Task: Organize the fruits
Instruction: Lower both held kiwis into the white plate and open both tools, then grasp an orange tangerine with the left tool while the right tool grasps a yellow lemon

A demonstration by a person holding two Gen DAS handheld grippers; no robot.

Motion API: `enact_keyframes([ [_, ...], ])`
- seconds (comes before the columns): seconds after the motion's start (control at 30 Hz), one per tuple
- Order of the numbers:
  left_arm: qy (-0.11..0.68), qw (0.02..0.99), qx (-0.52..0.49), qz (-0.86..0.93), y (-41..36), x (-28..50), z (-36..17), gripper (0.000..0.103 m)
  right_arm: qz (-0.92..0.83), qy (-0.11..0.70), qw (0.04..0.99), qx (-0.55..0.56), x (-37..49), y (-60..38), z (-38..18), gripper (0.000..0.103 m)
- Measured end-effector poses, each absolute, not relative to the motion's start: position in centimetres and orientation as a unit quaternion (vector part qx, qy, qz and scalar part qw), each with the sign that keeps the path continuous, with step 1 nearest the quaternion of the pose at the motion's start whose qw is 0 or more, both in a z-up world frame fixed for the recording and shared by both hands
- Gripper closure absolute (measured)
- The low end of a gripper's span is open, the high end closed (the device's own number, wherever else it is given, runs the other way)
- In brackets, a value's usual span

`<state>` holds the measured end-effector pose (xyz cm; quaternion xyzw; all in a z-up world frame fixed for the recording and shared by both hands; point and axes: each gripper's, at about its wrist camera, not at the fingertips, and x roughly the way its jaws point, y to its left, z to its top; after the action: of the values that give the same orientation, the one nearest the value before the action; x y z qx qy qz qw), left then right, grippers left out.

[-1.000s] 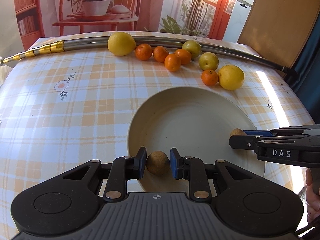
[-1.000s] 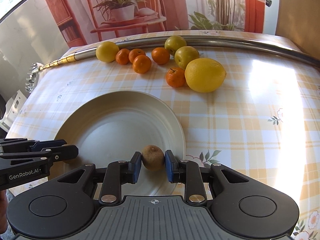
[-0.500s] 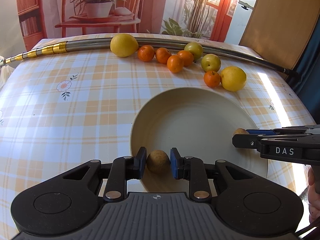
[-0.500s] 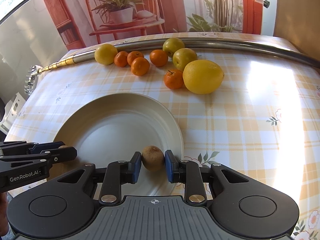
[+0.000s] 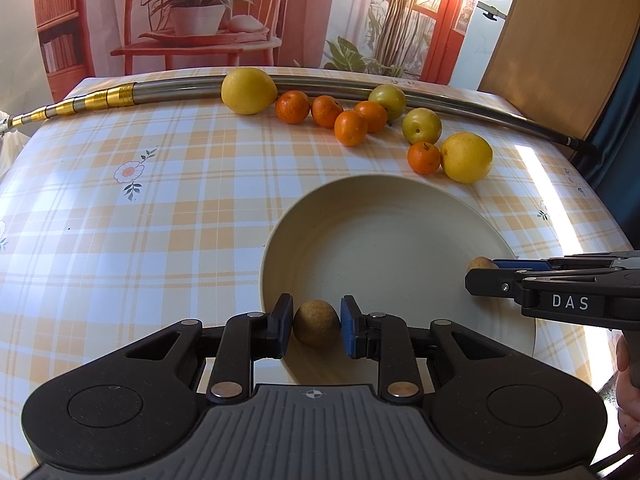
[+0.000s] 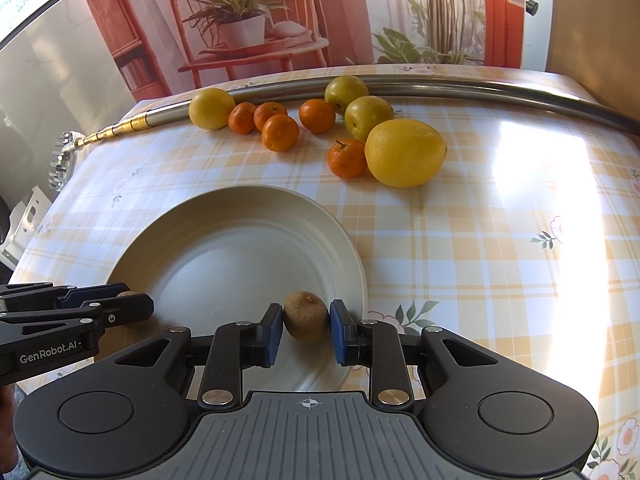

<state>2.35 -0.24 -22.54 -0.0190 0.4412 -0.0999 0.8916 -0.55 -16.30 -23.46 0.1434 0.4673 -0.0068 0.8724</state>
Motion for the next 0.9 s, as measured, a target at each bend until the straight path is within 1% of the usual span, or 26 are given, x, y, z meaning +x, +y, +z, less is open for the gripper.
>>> enact_keyframes([
  [0.33,0.441,0.892,-0.018,-0.100,-0.3,2.3,-22.6,0.076,-0.007,0.467,0.873,0.143,-0.6,-16.4,-23.4,0.079],
  [0.47,0.436,0.894,-0.010,-0.098,-0.3,2.3,-22.3,0.075,-0.010,0.458,0.878,0.139,-0.7,-16.4,-23.0,0.072],
  [0.67,0.399,0.910,-0.006,-0.109,-0.1,2.4,-20.1,0.073,-0.008,0.433,0.890,0.142,-0.6,-17.0,-21.4,0.071],
  [0.9,0.373,0.921,-0.029,-0.109,1.0,4.3,-17.2,0.073,-0.027,0.408,0.900,0.148,0.4,-19.0,-19.7,0.071],
])
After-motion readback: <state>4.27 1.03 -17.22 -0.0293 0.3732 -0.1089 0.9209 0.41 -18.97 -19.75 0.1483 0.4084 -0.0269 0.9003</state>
